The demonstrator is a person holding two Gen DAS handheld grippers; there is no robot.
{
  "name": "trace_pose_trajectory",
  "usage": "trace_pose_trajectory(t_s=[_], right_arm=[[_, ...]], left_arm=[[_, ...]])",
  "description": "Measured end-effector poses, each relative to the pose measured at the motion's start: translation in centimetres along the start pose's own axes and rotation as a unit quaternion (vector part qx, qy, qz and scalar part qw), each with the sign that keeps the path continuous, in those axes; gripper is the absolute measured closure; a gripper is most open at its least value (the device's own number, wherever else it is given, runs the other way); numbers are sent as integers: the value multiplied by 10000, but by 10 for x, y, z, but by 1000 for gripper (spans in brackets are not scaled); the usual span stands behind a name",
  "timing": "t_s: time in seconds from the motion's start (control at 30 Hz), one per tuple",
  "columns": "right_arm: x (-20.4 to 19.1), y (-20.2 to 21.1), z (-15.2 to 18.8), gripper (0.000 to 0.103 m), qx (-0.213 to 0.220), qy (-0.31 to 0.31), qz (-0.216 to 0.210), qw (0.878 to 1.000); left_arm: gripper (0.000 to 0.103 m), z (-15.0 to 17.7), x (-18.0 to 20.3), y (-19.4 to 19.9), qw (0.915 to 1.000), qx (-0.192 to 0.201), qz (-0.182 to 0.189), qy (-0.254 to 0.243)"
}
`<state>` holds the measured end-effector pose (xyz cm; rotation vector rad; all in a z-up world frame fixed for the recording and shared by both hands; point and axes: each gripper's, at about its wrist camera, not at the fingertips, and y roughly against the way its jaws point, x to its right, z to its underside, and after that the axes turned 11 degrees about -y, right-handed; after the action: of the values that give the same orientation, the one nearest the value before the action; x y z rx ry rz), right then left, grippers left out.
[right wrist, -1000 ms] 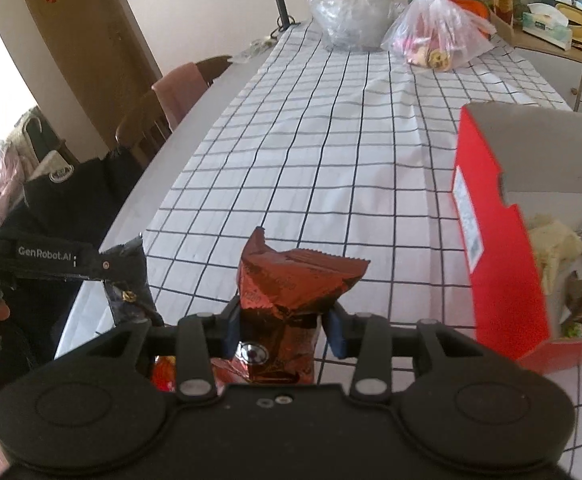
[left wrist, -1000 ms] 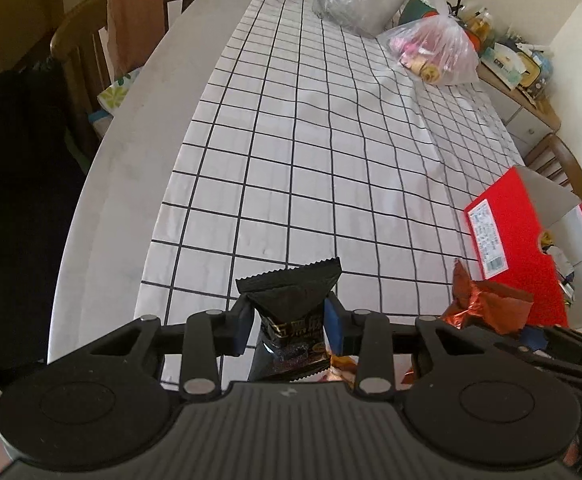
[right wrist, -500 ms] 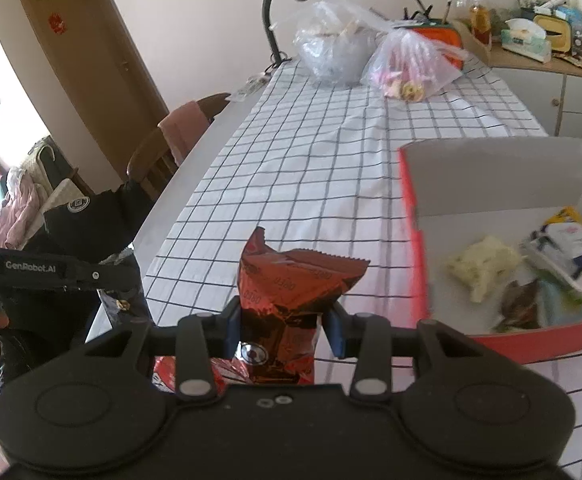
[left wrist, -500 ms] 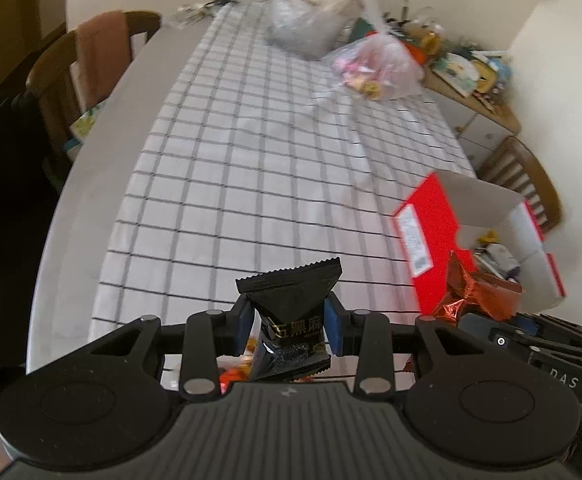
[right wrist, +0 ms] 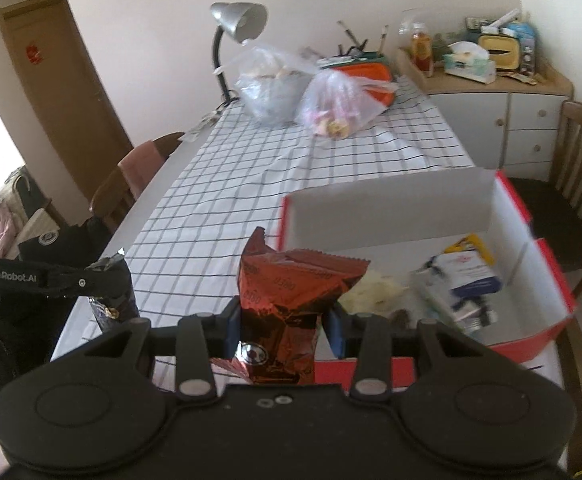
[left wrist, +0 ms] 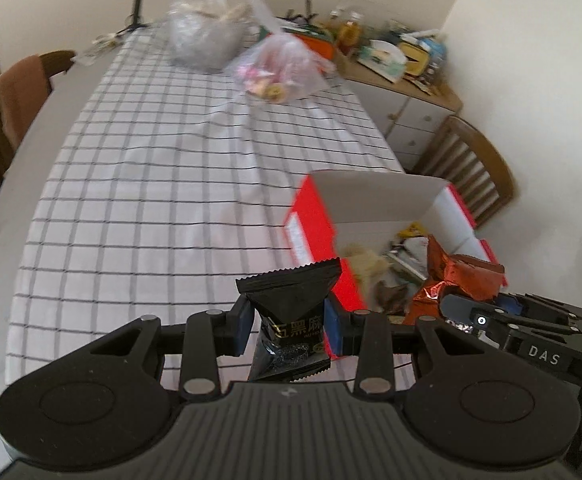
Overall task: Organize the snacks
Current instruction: 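Carry both bags over the red box and open both tools to drop them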
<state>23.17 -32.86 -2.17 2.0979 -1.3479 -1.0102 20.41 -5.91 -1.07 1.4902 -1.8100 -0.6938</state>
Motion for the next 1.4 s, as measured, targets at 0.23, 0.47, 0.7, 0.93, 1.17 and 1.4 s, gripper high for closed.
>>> trace_pose_trajectory(t_s=[0.23,0.47,0.7,0.93,1.17,1.4], right_arm=[[42,9,-16,63,102,-54,121,9999],[87,10,-33,63,182,-165,323,9992],[122,-8,-50,63,89,-216,545,9982],[133,-37,-57,63,-161,-60,619,9979],[127,-63,-62,63,-402,146,481,9979],[127,-85,-63,63,-660,237,411,9967]], left_arm=[[67,-20,48,-21,9997,-26,113,-223],[67,-41,90,-50,9990,-98,119,-430],[67,-58,119,-92,9977,-350,-13,-584],[67,-71,131,-134,9958,-599,-324,-611],[67,-84,133,-172,9929,-810,-586,-644],[67,-90,123,-201,9899,-1085,-736,-545]])
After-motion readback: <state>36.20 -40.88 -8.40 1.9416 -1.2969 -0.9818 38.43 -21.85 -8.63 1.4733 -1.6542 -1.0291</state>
